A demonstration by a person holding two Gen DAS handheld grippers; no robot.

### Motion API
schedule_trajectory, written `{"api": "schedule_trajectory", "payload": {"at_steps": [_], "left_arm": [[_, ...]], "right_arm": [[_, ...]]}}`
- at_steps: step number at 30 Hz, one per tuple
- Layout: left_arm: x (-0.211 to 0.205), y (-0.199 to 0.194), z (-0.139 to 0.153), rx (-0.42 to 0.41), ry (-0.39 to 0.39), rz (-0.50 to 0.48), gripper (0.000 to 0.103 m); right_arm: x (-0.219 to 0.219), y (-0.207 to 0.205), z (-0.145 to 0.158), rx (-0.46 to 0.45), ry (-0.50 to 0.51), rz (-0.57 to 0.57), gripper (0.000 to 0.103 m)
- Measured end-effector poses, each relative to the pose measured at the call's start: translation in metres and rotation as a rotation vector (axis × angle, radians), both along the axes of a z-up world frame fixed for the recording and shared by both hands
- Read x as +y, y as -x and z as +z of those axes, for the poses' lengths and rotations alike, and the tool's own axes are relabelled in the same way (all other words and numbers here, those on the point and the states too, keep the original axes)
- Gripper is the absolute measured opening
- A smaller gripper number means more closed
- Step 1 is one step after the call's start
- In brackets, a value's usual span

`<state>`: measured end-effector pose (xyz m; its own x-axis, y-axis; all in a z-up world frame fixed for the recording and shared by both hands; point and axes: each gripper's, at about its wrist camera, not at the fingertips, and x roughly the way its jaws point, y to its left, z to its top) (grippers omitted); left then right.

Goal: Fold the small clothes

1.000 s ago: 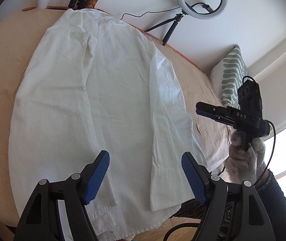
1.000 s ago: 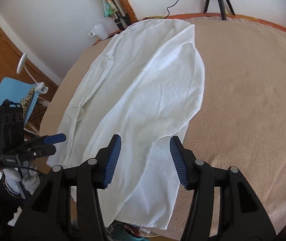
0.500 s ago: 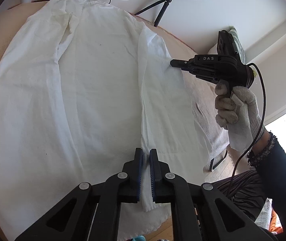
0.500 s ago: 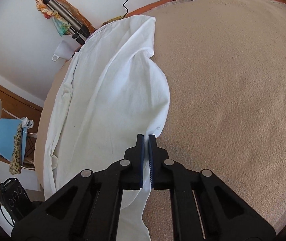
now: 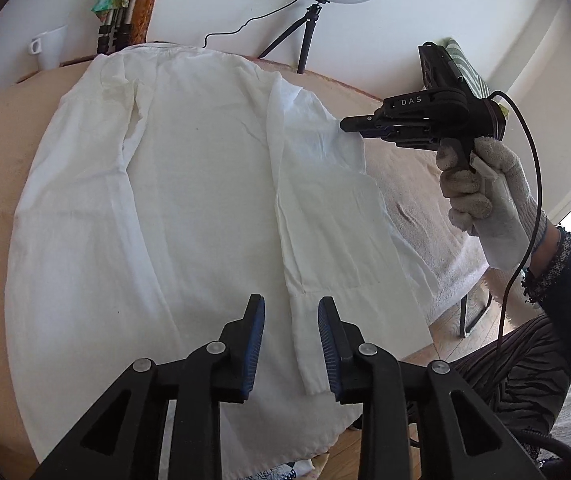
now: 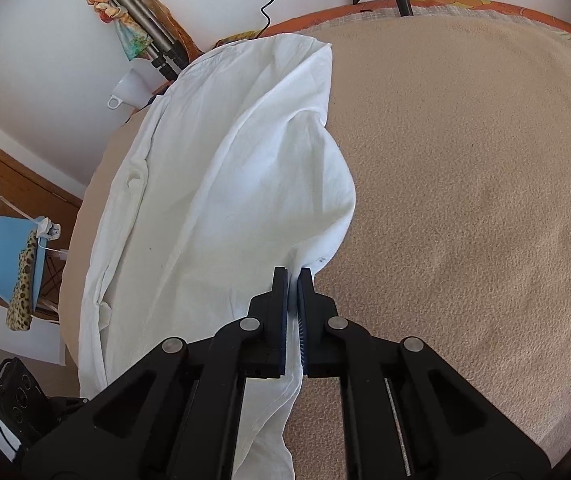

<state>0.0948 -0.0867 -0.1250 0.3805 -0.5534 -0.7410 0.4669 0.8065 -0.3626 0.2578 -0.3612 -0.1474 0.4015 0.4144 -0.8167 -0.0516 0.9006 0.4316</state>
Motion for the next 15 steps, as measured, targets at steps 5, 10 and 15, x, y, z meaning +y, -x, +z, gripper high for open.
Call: {"api": "schedule_trajectory", "payload": {"at_steps": [5,10,15], "left_arm": [[-0.004,0.017,0.022,-0.125,-0.022,0.005,0.028],[-0.032,0.03,0.028,-0.168,-0.046,-0.06,0.028],[-0.074,0.04,0.018,-0.155,-0.053,-0.124,0.029]], "right_arm": [[-0.027,0.023,0.032,-0.084,-0.075,-0.041,0.036],[-0.063,0.049,0.056,-0.145,-0.152,-0.087,0.036],[-0.1,0.075,0.071,-0.198,-0.185,-0.128,0.041]]}}
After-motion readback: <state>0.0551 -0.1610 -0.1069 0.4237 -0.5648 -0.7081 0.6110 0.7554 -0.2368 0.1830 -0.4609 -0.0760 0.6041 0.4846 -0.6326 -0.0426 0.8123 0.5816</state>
